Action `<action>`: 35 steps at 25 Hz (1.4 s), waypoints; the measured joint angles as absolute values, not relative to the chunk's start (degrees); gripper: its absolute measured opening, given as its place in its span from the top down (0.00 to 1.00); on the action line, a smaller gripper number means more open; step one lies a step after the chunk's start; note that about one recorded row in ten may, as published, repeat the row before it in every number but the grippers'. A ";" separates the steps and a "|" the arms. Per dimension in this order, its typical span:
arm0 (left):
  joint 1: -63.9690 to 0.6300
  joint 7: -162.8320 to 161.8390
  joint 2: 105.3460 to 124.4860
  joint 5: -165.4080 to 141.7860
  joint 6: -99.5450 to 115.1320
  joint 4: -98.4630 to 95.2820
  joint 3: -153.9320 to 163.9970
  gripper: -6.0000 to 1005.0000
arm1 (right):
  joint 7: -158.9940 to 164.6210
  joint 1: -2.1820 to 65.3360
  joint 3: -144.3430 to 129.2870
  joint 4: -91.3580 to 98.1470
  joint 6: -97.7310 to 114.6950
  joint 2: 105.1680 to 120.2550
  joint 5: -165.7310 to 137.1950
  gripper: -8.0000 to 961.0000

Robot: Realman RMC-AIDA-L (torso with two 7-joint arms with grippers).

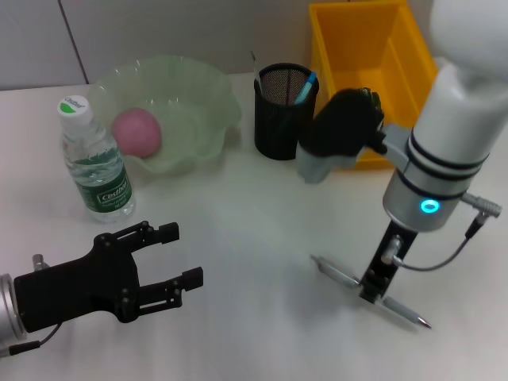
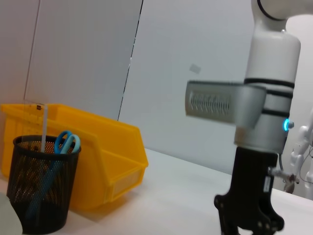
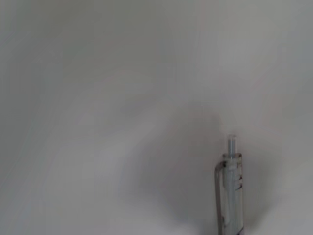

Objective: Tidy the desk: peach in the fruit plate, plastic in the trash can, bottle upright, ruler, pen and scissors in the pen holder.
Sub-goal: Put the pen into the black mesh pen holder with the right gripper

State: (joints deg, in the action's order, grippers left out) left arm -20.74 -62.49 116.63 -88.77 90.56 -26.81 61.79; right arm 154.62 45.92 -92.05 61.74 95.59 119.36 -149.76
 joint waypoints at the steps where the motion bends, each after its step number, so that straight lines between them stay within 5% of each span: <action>1: -20.74 -62.49 116.63 -88.77 90.58 -26.81 61.78 0.19 | 154.05 45.80 -90.74 62.51 95.73 119.35 -149.69 0.86; 15: -21.11 -62.07 116.79 -88.72 90.59 -27.34 60.91 0.19 | 128.08 39.97 -68.02 71.93 87.02 119.23 -130.01 0.86; 35: -21.89 -62.56 116.80 -88.68 90.88 -27.33 59.74 0.19 | 88.82 33.34 -62.55 53.35 59.50 119.28 -87.26 0.86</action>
State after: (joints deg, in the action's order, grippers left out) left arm -21.89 -62.56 116.80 -88.68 90.88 -27.33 59.74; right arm 88.82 33.34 -62.55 53.35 59.50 119.28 -87.26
